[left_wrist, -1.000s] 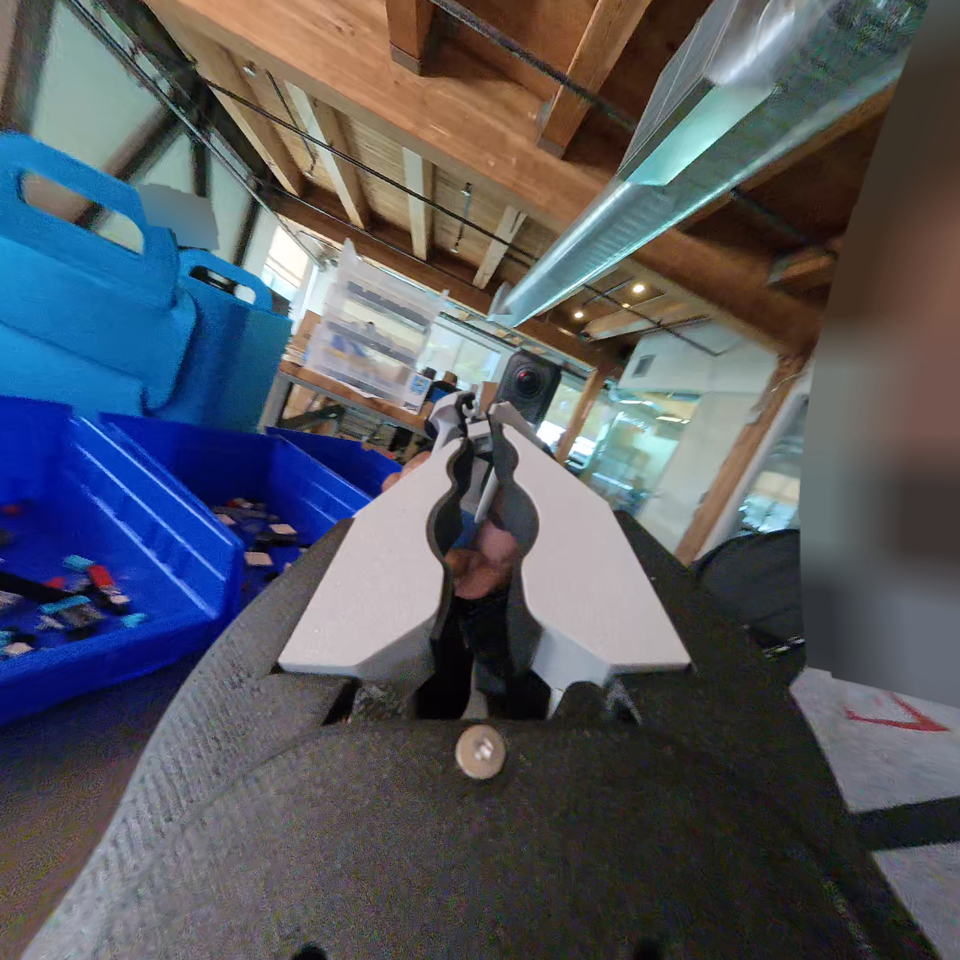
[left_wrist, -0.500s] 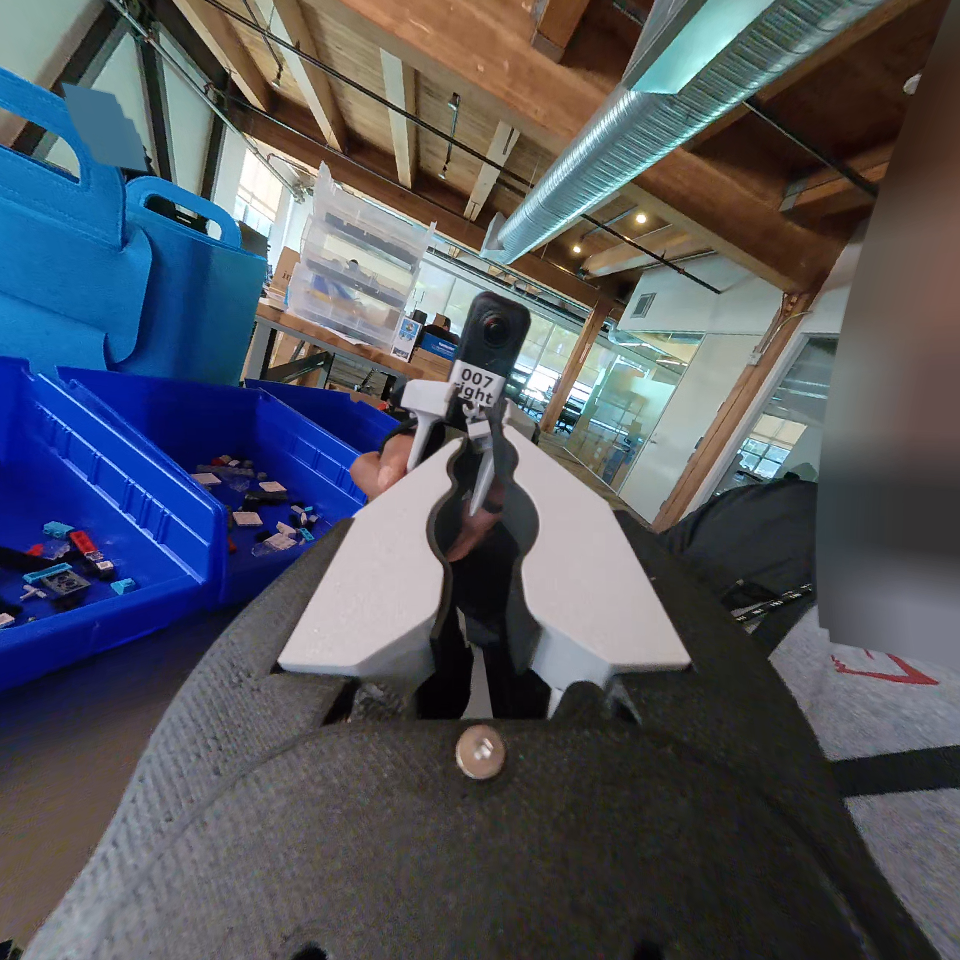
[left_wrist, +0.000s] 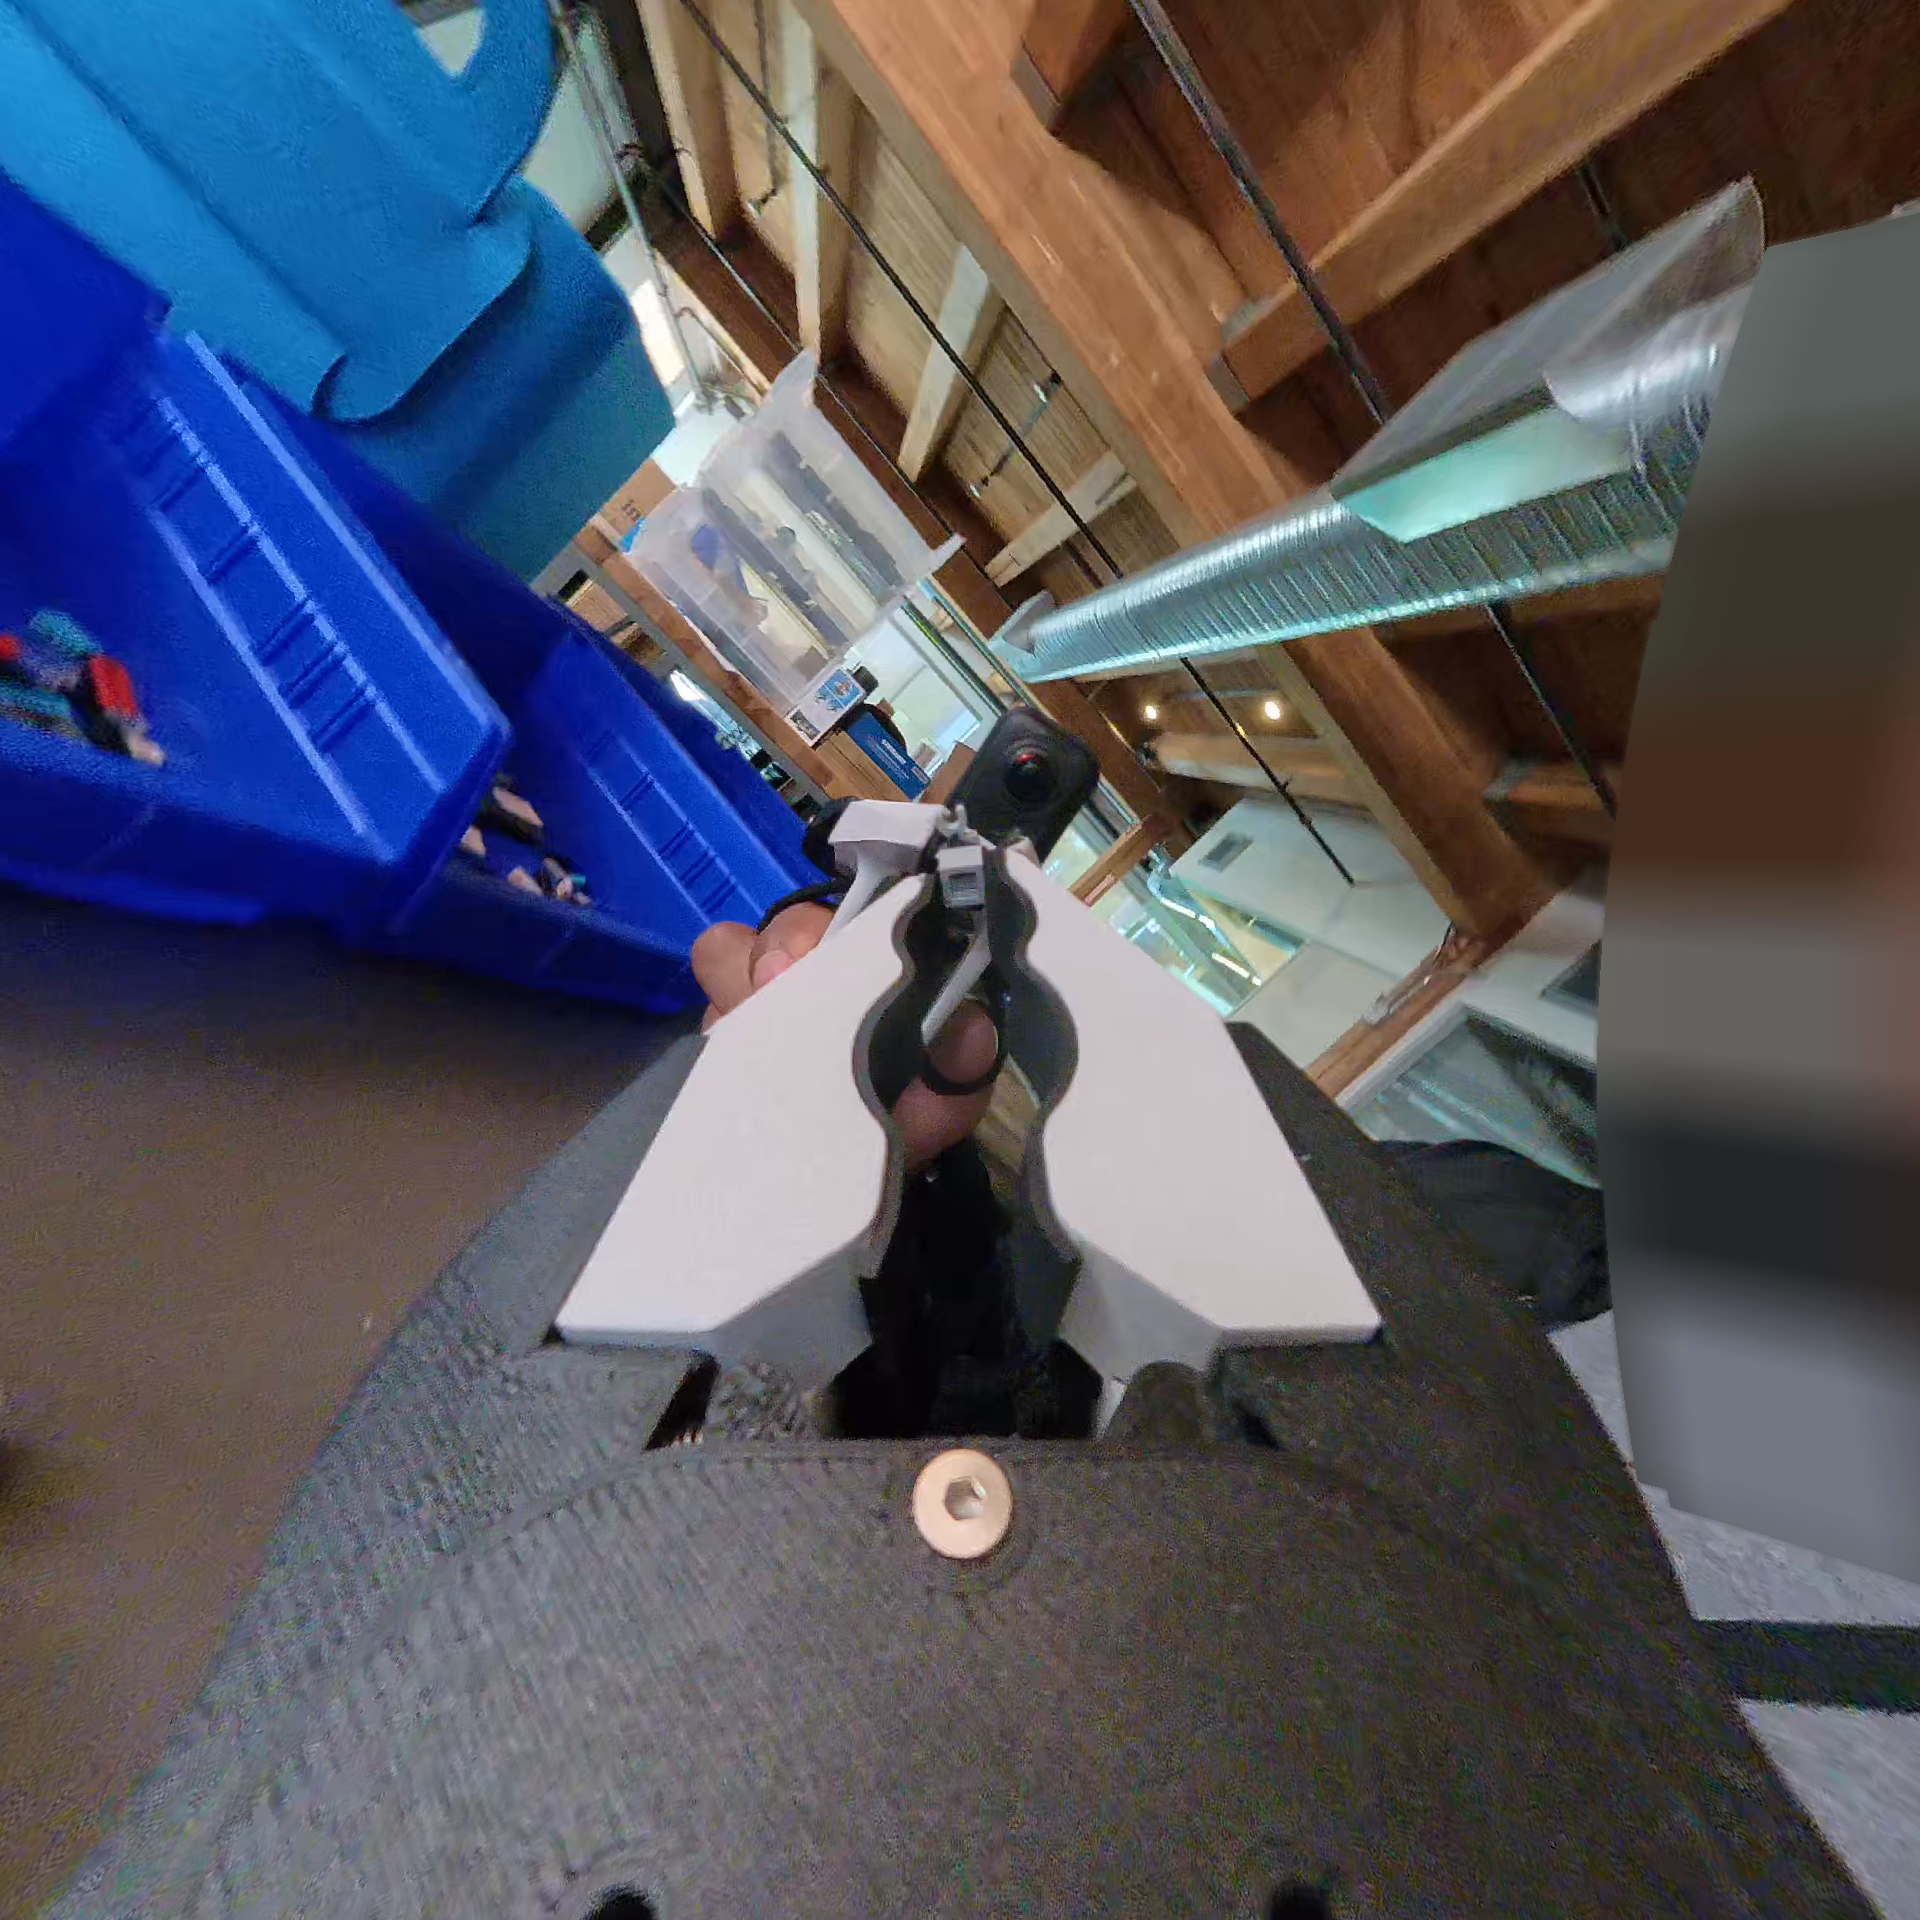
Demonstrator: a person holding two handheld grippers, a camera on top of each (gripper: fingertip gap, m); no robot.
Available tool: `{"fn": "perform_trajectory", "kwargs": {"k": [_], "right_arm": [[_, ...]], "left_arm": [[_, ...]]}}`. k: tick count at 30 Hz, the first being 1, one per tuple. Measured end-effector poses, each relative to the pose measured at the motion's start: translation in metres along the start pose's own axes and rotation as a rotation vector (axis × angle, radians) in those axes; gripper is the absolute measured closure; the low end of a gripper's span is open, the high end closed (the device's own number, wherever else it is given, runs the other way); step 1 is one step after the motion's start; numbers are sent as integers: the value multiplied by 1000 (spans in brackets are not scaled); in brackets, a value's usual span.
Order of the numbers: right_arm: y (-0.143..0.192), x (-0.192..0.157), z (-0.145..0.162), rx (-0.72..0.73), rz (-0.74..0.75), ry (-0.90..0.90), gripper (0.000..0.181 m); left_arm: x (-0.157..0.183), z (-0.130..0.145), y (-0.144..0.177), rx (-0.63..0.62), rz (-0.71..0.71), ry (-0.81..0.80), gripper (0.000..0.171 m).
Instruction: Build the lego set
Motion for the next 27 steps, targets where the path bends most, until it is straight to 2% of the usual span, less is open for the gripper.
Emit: {"fn": "perform_trajectory", "kwargs": {"k": [4, 8, 12, 17, 23, 27], "right_arm": [[12, 9, 26, -57, 70, 48, 171], [19, 11, 36, -130, 85, 146, 170], [26, 7, 39, -203, 18, 294, 167], [31, 7, 37, -286, -57, 498, 151], [32, -7, 41, -347, -224, 577, 156], [30, -6, 42, -366, -217, 576, 164]], "left_arm": [[-22, 15, 9, 24, -50, 74, 163], [-30, 22, 12, -3, -74, 68, 163], [-28, 26, 12, -54, -70, 53, 163], [-26, 28, 14, -96, -63, 80, 163], [-22, 41, 13, -172, -19, 189, 163], [-26, 40, 14, -151, -30, 201, 163]]}}
Point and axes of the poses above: each gripper's, where its closed fingertips meet, y back along the fingers, z out of its underside, x = y × z across the jaws, the point moved 1 cm from there along y, back along the fingers, and after that the axes turned 8 degrees about x, right-handed, at the moved point
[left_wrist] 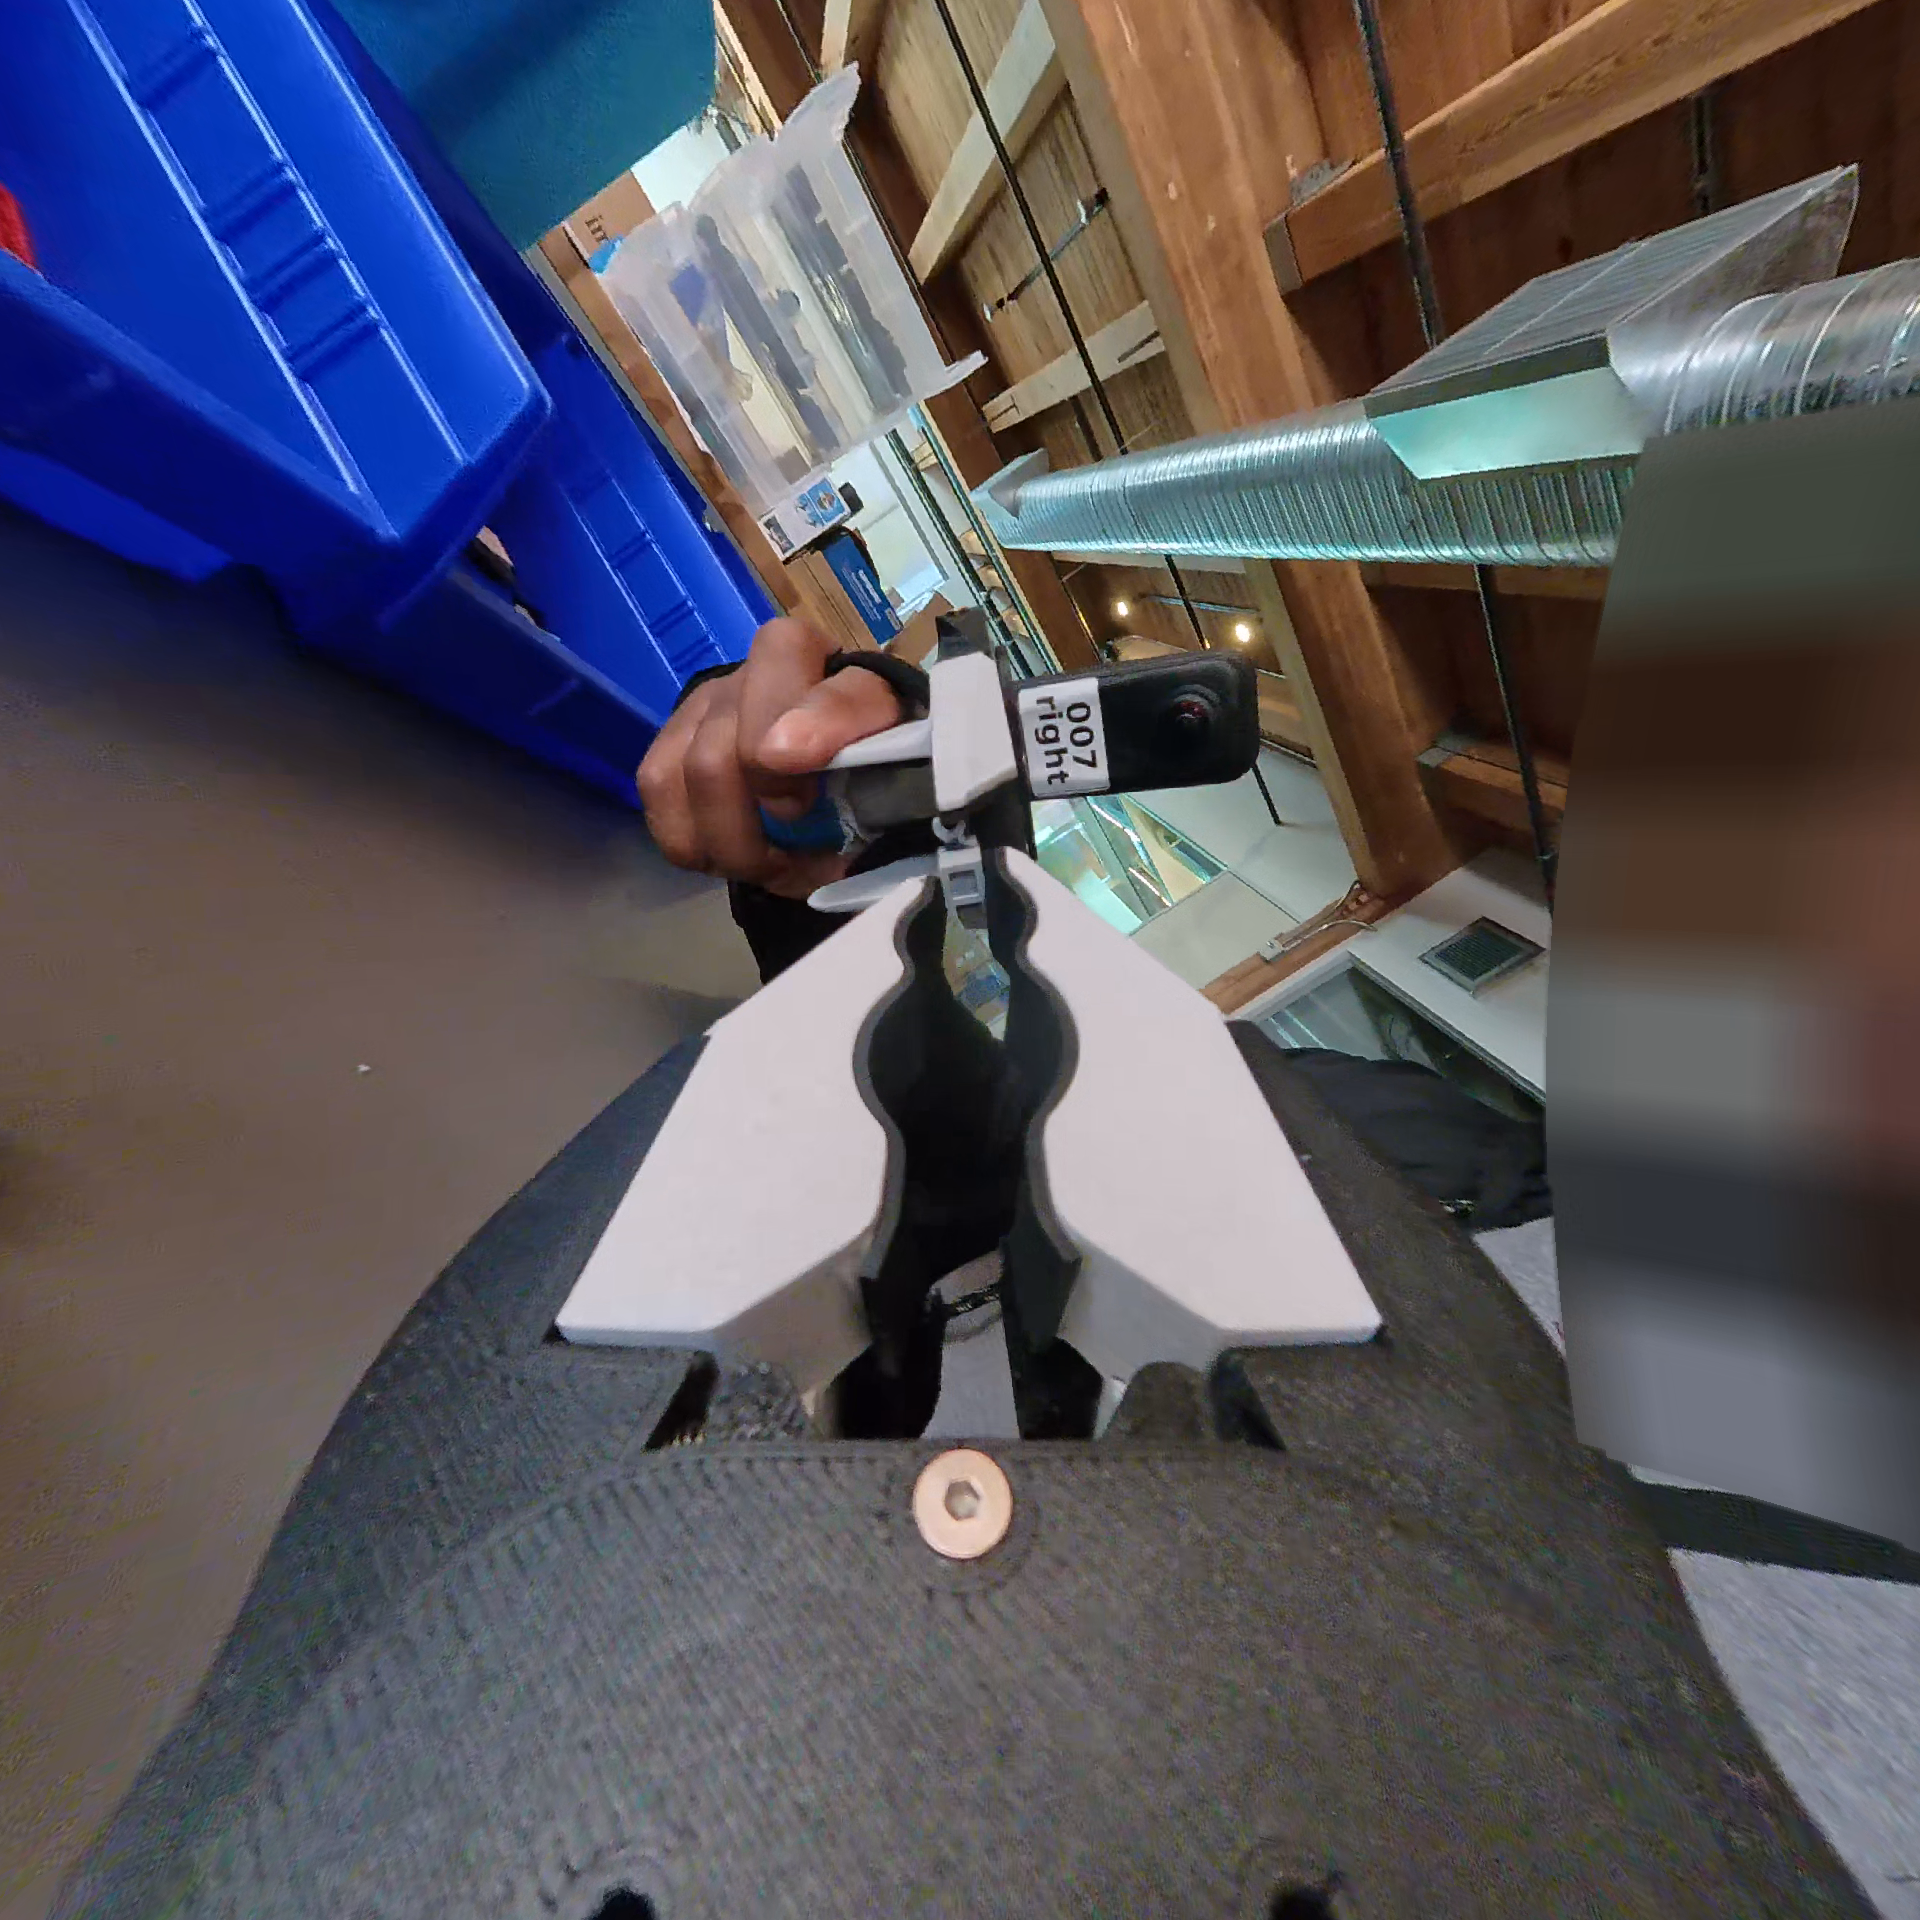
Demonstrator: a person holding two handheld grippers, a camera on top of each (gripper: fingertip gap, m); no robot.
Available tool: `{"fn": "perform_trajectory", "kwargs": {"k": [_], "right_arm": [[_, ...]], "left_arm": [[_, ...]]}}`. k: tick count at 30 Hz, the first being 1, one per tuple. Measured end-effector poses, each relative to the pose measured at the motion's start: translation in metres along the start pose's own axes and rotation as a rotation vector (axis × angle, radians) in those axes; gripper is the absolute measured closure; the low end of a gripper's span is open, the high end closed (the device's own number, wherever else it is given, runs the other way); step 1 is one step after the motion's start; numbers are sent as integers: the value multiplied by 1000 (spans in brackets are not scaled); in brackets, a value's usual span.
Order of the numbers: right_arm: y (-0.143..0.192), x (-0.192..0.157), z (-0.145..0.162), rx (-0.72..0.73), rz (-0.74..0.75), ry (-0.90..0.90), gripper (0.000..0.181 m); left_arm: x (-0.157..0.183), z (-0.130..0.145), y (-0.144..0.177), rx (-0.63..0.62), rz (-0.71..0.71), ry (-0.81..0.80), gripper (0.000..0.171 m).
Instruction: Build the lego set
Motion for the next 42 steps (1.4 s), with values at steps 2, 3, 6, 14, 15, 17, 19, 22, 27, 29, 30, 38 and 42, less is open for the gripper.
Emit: {"fn": "perform_trajectory", "kwargs": {"k": [2, 3, 6, 14, 15, 17, 19, 22, 27, 29, 30, 38, 42], "right_arm": [[-1, 2, 2, -10, 35, 7, 164], [-1, 3, 4, -20, 57, 13, 165], [0, 5, 9, -44, 125, 33, 165], [-3, 5, 15, -102, 280, 140, 166], [-3, 4, 15, -103, 291, 150, 166], [-3, 3, 15, -106, 309, 174, 166], [-3, 2, 14, -111, 308, 199, 166], [-3, -4, 14, -98, 263, 210, 166], [-5, -9, 11, -96, 229, 250, 166], [-6, -9, 12, -106, 227, 264, 166], [-6, -8, 13, -109, 230, 265, 166], [-3, -7, 12, -112, 235, 275, 166], [-3, -7, 10, -112, 236, 285, 166]], "left_arm": [[-3, -2, 1, 23, -19, -4, 163], [-6, -3, 2, 33, -33, -12, 163], [-10, -5, 4, 61, -73, -45, 163], [-14, -8, 7, 109, -161, -157, 163], [-13, -9, 8, 111, -167, -168, 163], [-13, -9, 8, 115, -174, -183, 163], [-13, -7, 8, 108, -174, -197, 163], [-11, -5, 9, 77, -143, -145, 161], [-10, 4, 5, 21, -87, -50, 152], [-10, 5, 3, 25, -75, -27, 162], [-10, 4, 3, 33, -73, -20, 162], [-9, 3, 5, 61, -55, 19, 161], [-8, 2, 5, 71, -56, -3, 162]]}}
Point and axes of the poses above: each gripper's, where its closed fingertips meet, y back along the fingers, z out of its underside, x = y × z across the jaws, the point moved 1 cm from there along y, back along the fingers, and after that the axes turned 8 degrees about x, right-handed, at the moved point
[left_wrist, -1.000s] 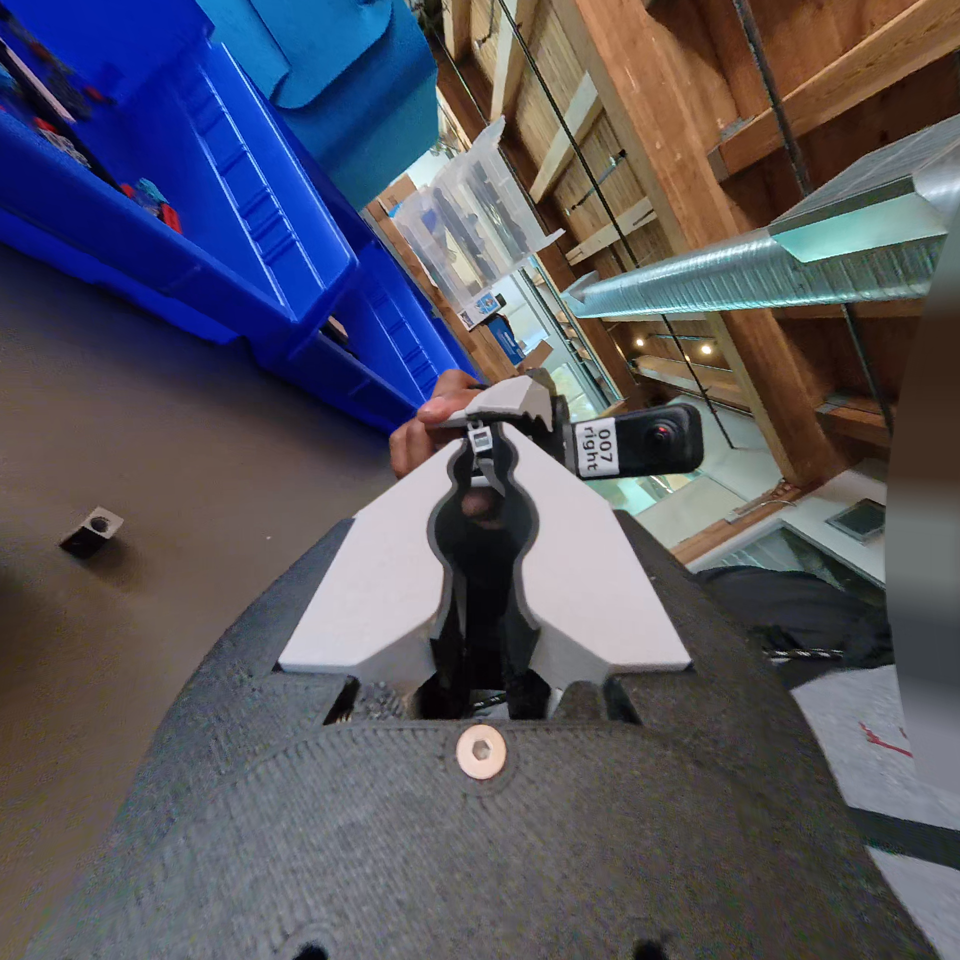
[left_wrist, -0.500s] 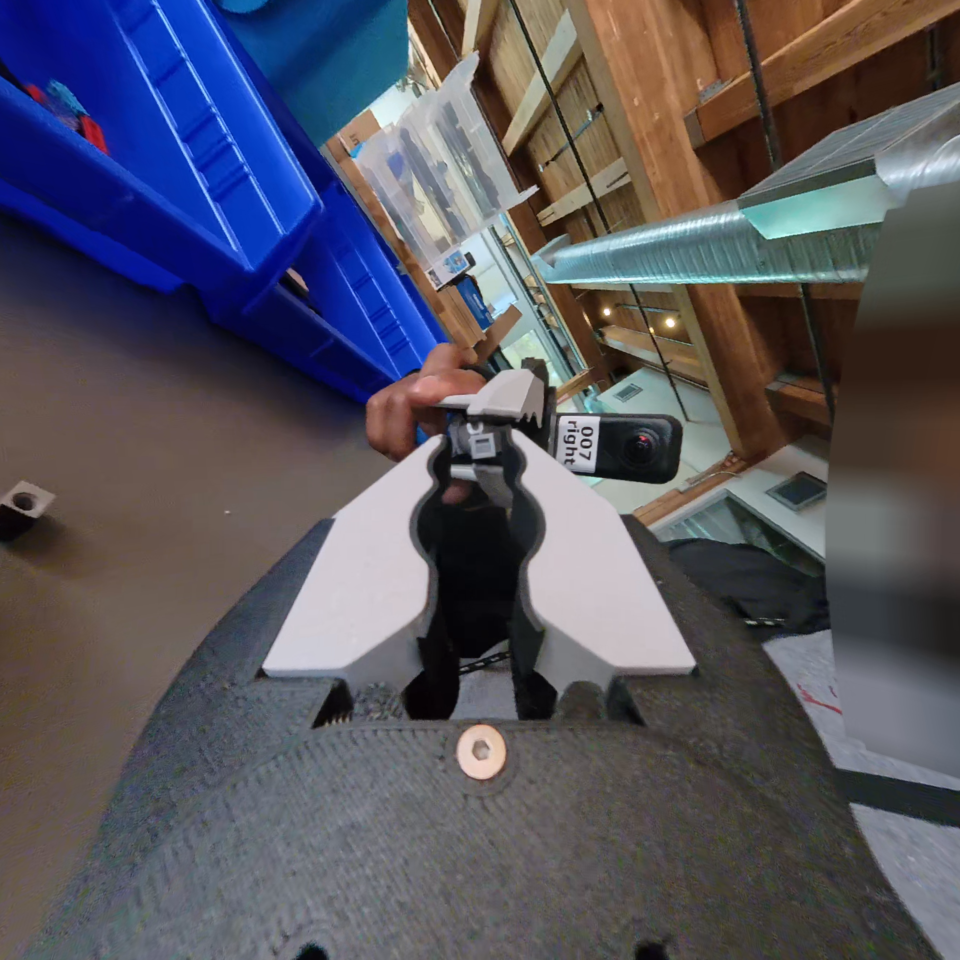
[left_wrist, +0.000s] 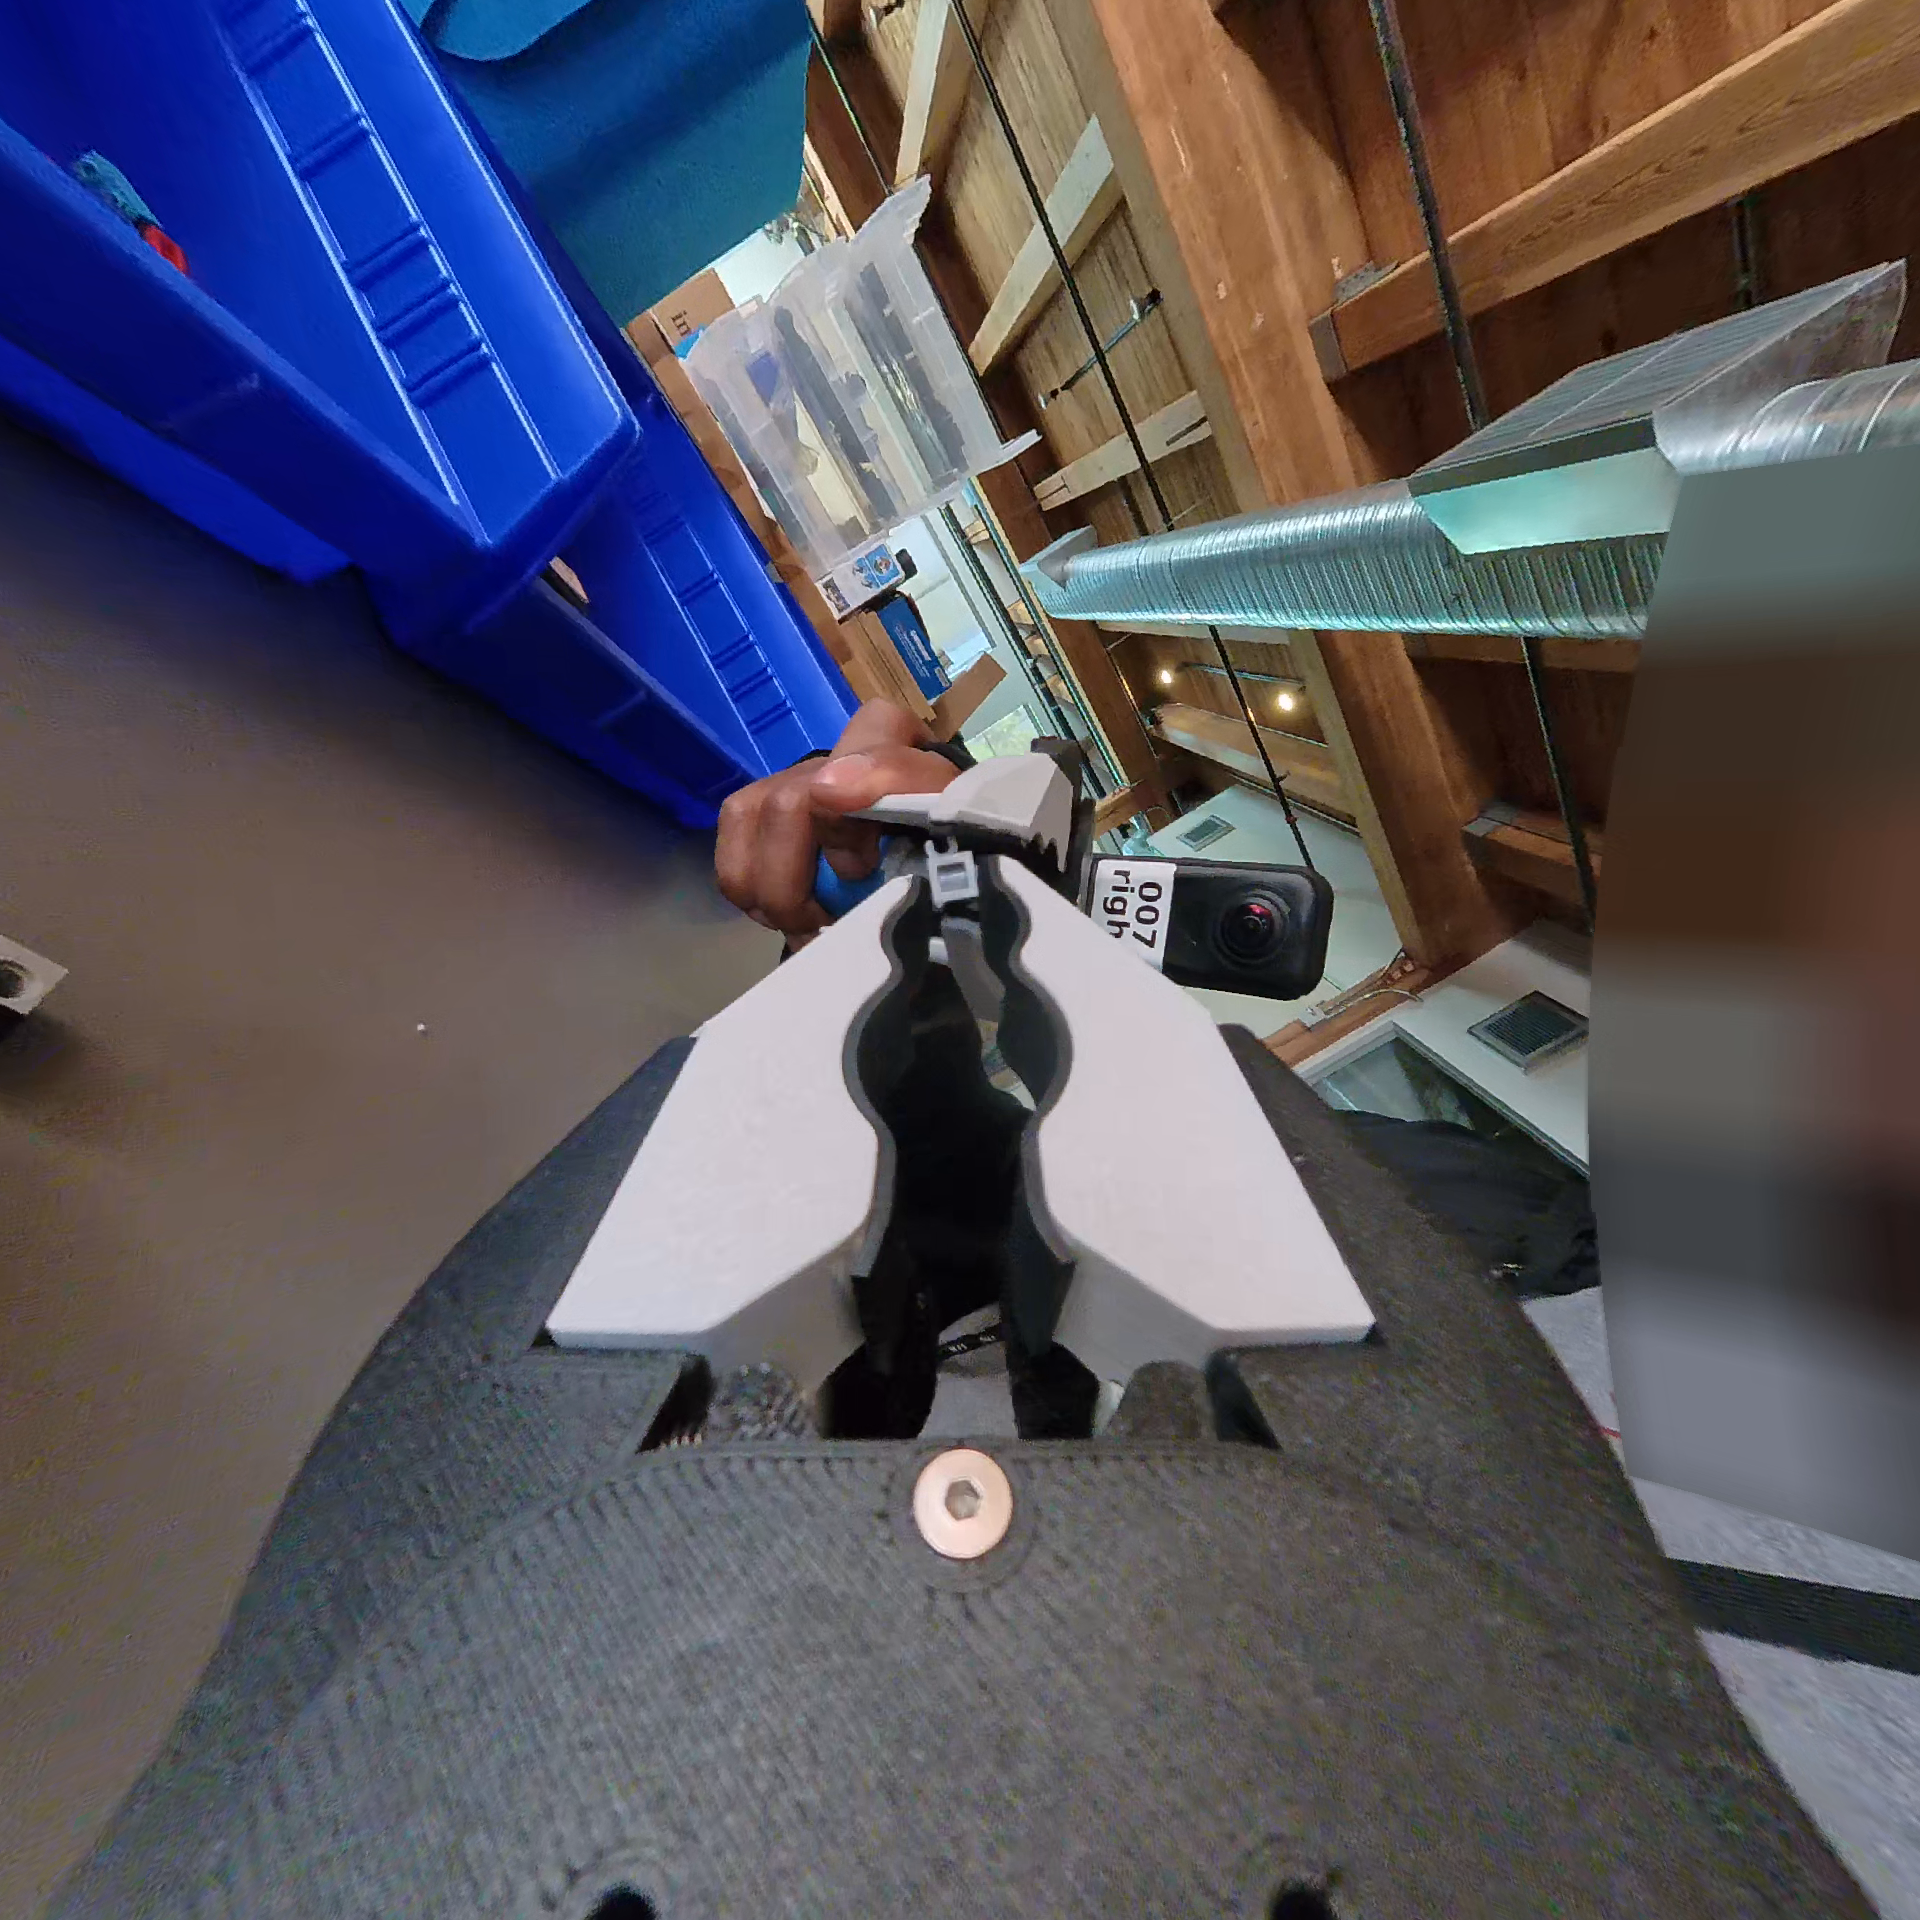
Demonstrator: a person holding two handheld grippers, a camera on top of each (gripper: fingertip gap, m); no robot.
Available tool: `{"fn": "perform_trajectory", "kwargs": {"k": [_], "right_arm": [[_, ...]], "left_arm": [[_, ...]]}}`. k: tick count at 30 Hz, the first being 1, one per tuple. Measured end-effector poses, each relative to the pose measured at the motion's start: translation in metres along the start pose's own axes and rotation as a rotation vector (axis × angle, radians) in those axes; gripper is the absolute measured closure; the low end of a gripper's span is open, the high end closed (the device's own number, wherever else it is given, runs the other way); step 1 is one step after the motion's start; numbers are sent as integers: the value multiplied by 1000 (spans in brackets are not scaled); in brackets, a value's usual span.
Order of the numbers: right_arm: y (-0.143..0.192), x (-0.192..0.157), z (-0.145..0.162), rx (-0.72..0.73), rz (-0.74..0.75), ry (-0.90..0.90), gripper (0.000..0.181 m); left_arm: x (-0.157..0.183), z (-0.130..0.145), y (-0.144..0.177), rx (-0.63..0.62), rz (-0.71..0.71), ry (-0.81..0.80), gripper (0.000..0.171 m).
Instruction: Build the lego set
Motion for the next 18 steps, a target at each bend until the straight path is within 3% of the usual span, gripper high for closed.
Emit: {"fn": "perform_trajectory", "kwargs": {"k": [9, 18], "right_arm": [[-4, 1, 5, -33, 70, 7, 167], [1, -5, 7, 18, -3, -49, 168]], "left_arm": [[-6, -4, 2, 52, -65, -94, 163], [-9, 4, 2, -3, -27, -22, 163]]}}
Point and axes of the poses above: each gripper's, where its closed fingertips meet, y back along the fingers, z out of its underside, x = y × z across the jaws, the point moved 1 cm from there along y, back along the fingers, and after that the axes turned 8 degrees about x, right-handed, at the moved point
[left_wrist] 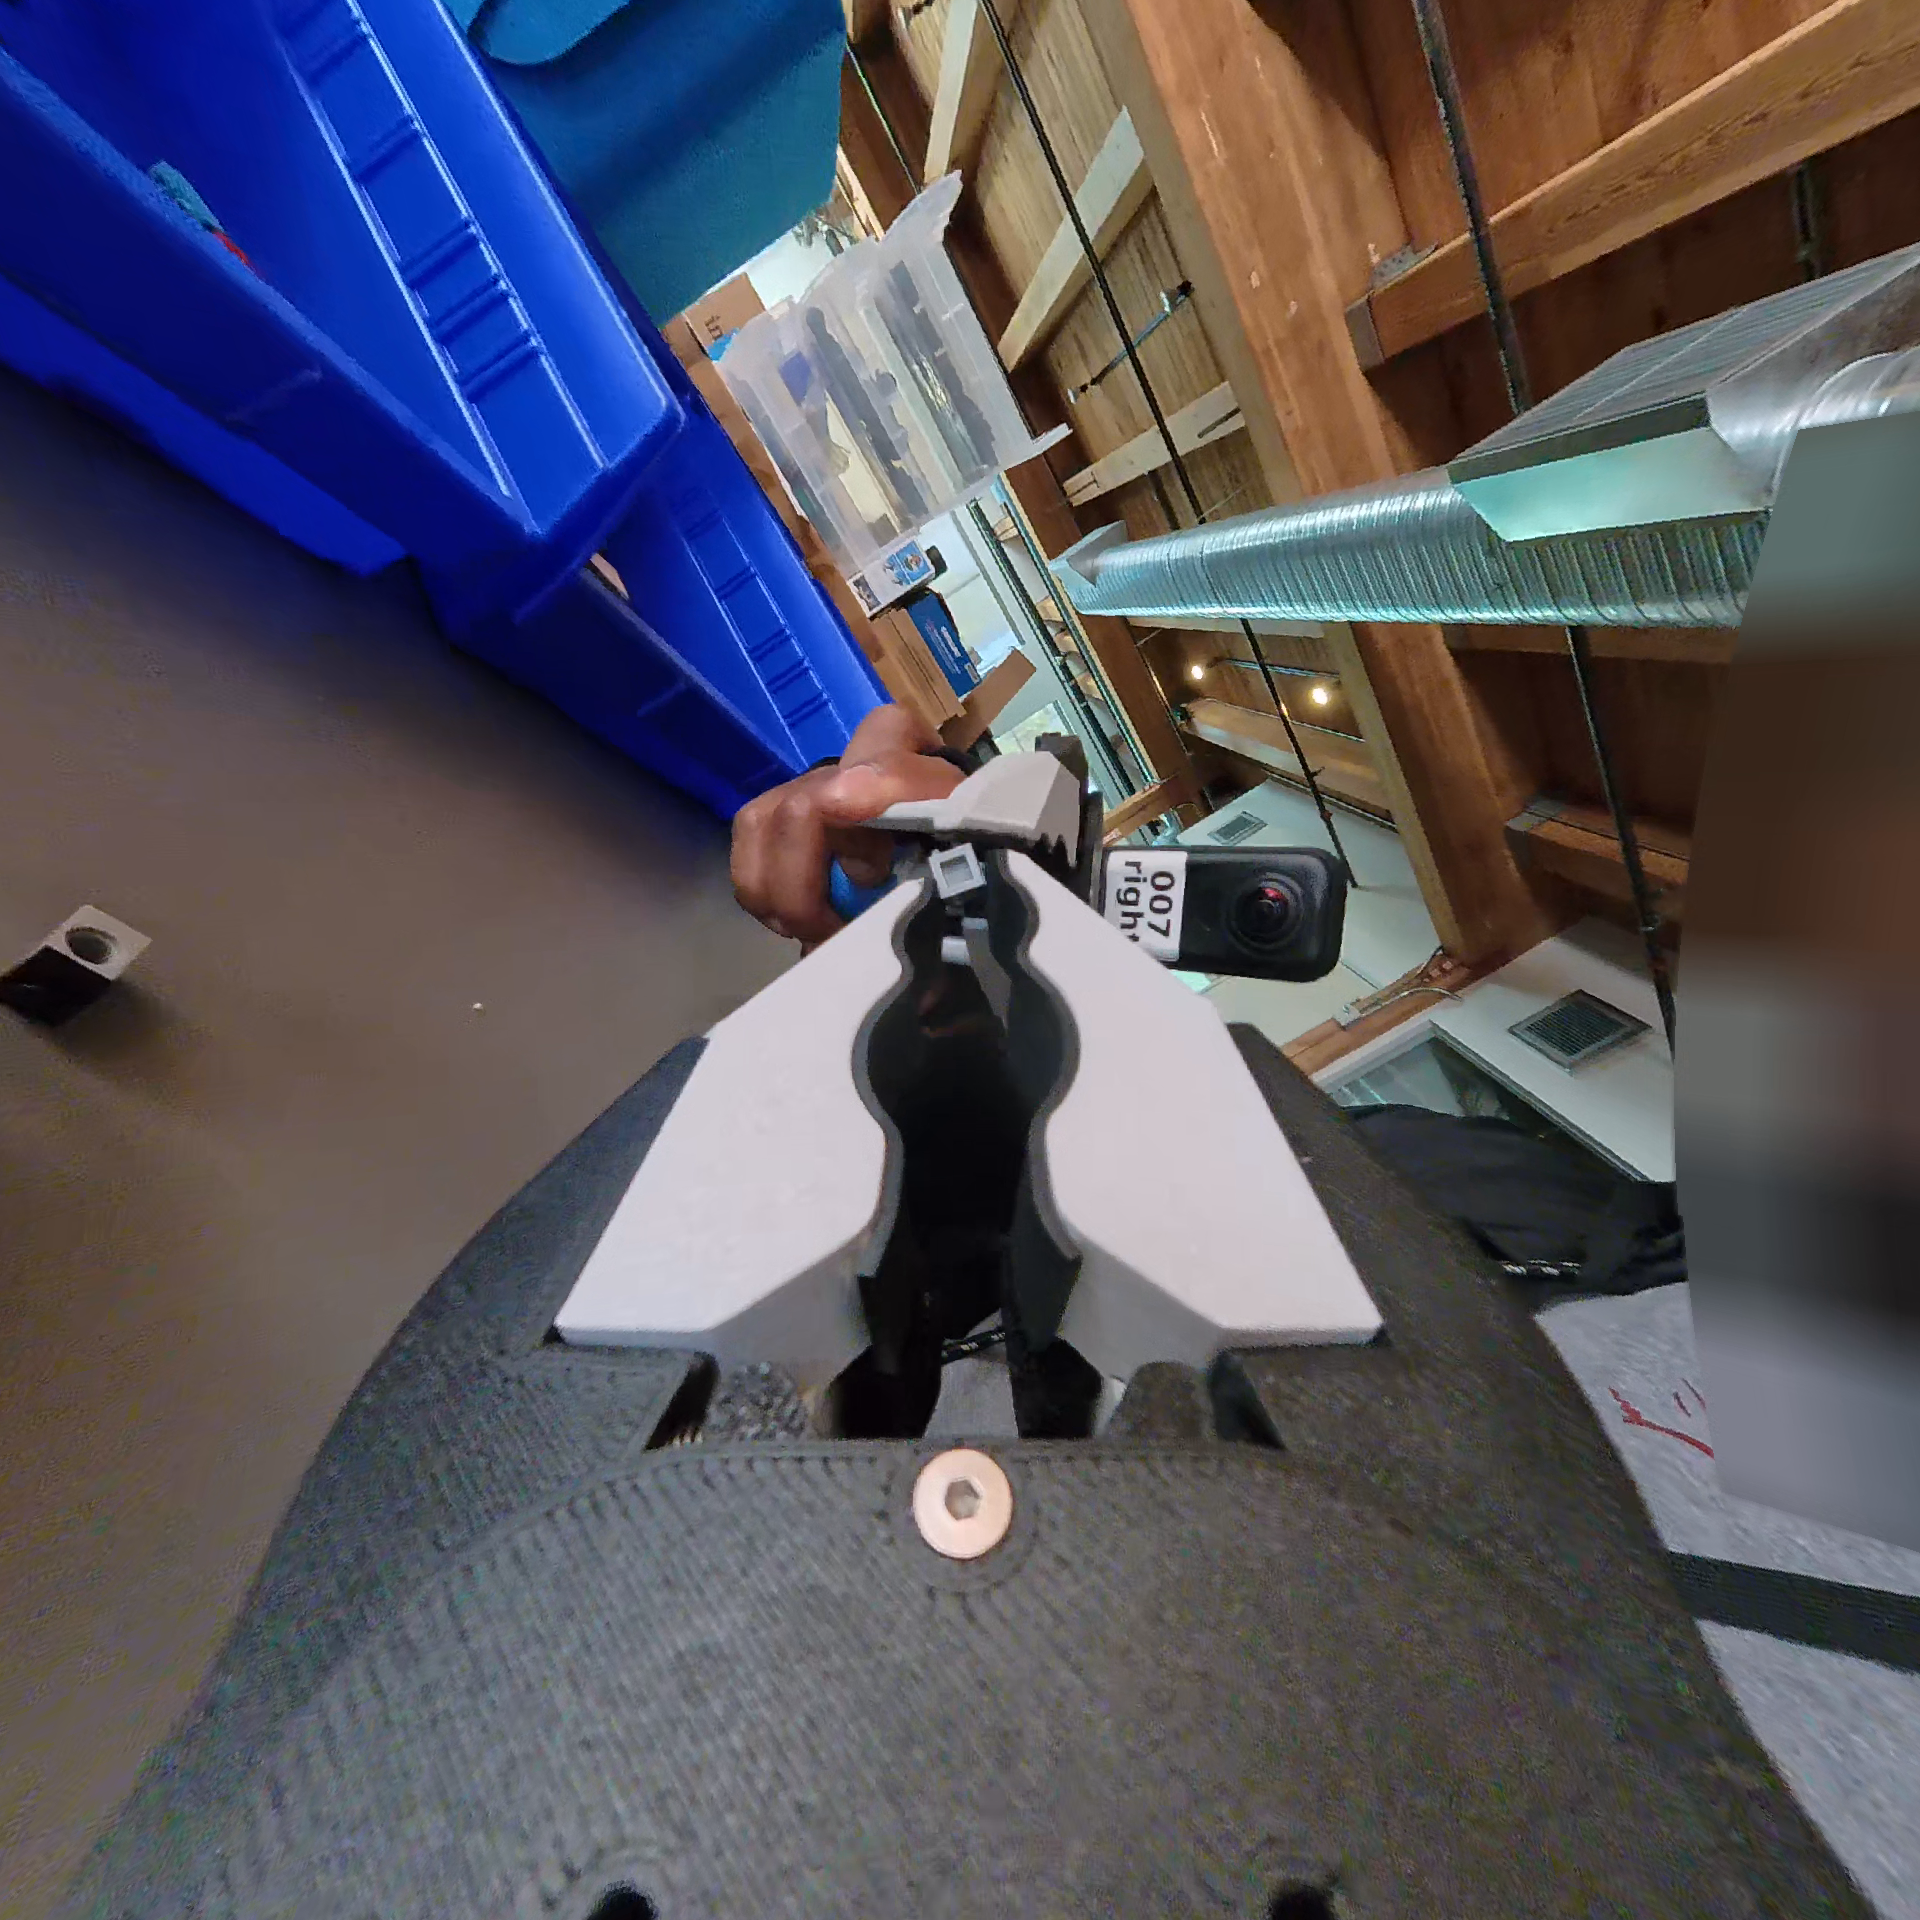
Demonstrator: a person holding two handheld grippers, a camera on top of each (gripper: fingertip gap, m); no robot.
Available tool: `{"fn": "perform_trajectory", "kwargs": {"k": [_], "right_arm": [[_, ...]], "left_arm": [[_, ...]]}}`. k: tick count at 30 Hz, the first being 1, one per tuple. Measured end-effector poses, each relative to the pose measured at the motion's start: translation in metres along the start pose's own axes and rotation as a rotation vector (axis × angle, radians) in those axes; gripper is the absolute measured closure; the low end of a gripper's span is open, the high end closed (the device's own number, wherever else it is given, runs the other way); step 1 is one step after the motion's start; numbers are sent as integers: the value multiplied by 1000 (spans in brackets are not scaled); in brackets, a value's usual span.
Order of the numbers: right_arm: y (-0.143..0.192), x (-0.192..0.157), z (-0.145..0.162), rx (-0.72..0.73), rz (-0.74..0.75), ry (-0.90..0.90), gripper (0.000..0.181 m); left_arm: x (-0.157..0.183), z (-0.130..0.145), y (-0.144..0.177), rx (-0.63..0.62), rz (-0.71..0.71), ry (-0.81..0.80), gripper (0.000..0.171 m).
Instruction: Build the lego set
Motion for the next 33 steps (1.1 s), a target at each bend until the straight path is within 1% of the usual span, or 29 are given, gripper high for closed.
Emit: {"fn": "perform_trajectory", "kwargs": {"k": [4, 8, 11, 13, 15, 17, 20, 23, 26, 30, 33], "right_arm": [[-1, -1, 6, -30, 7, 12, 168], [-2, -3, 13, -65, 11, 63, 167], [-4, -2, 17, -79, 22, 52, 167], [-5, -1, 16, -67, 34, -36, 166], [-4, 1, 14, -40, 33, -193, 165], [-2, 4, 13, -16, 27, -378, 160], [1, 1, 9, 51, -47, -715, 158], [2, -1, 1, 144, -101, -941, 158], [2, 1, -2, 189, -109, -1025, 161], [0, 0, -1, 175, -95, -1003, 168], [0, 1, -1, 180, -78, -987, 170]], "left_arm": [[-6, -1, 1, -6, -25, -10, 163], [-13, 0, 2, -18, -62, -20, 163], [-16, -1, 2, -22, -93, -73, 163], [-14, -3, 2, -13, -93, -140, 163], [-7, -4, 3, -8, -64, -205, 163], [-1, -8, 5, 15, -37, -277, 163], [5, -8, 5, 20, -6, -358, 162], [8, -6, 3, 17, 4, -416, 162], [7, -5, 3, 12, -2, -444, 162], [7, -3, 2, 3, -3, -456, 162], [7, -4, 2, 3, -2, -444, 162]]}}
Point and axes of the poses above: each gripper's, where its closed fingertips meet, y back along the fingers, z out of its underside, x = y × z across the jaws, the point moved 1 cm from there along y, back along the fingers, and after that the axes turned 8 degrees about x, right-handed, at the moved point
